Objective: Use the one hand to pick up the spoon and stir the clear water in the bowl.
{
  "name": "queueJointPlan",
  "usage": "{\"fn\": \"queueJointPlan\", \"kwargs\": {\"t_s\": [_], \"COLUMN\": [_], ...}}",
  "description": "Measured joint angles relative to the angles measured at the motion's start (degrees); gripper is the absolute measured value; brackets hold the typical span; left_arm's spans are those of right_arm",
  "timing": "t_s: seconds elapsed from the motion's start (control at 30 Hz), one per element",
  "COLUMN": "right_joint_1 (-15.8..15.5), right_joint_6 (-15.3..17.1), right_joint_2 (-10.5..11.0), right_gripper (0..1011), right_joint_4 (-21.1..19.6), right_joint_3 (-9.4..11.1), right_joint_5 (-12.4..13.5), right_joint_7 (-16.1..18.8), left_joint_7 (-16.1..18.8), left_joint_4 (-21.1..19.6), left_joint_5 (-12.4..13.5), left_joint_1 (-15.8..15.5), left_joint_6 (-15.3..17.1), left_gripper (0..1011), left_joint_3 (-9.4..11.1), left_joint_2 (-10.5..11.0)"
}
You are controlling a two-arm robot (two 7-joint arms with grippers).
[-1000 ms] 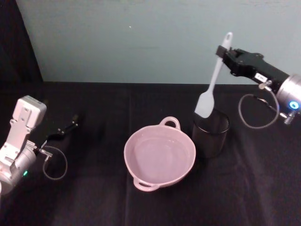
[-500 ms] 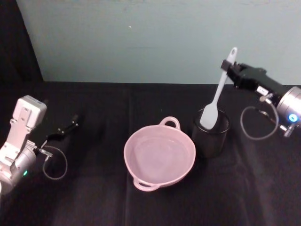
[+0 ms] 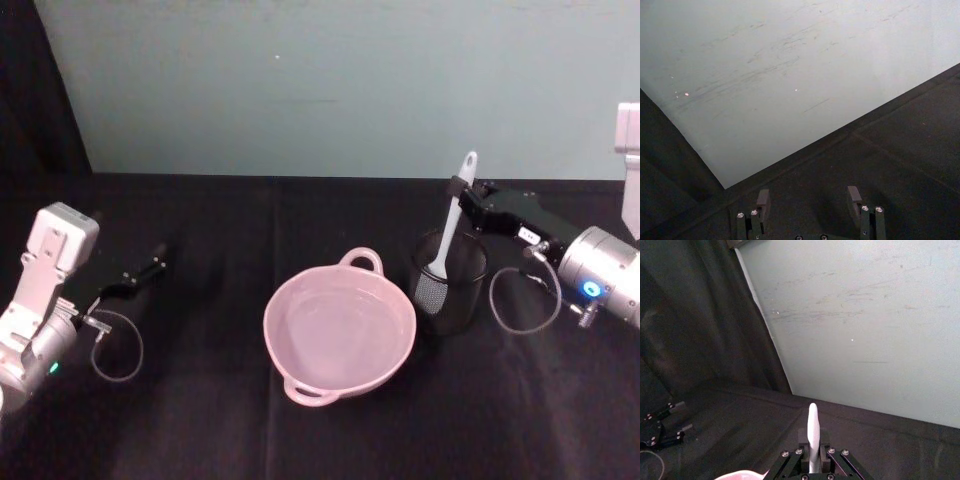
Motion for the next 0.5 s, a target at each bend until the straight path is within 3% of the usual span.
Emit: {"fn": "queueJointPlan", "kwargs": {"t_s": [0.5], "right_joint_1": [-0.7], "right_joint_6": [-0.7], "right_joint_2": [-1.2], "right_gripper": [140], "right_joint_4": [1.6], "right_joint_3": [0.6], "right_joint_5": [0.9], "right_joint_7": [0.3], "left_joint_7": [0.0], "left_joint_4": [0.0], "left_joint_5": [0.0], "left_joint_1": [0.0], "left_joint_6": [0.0], "left_gripper": [1005], "left_joint_3": [0.0], "left_joint_2": [0.0]}}
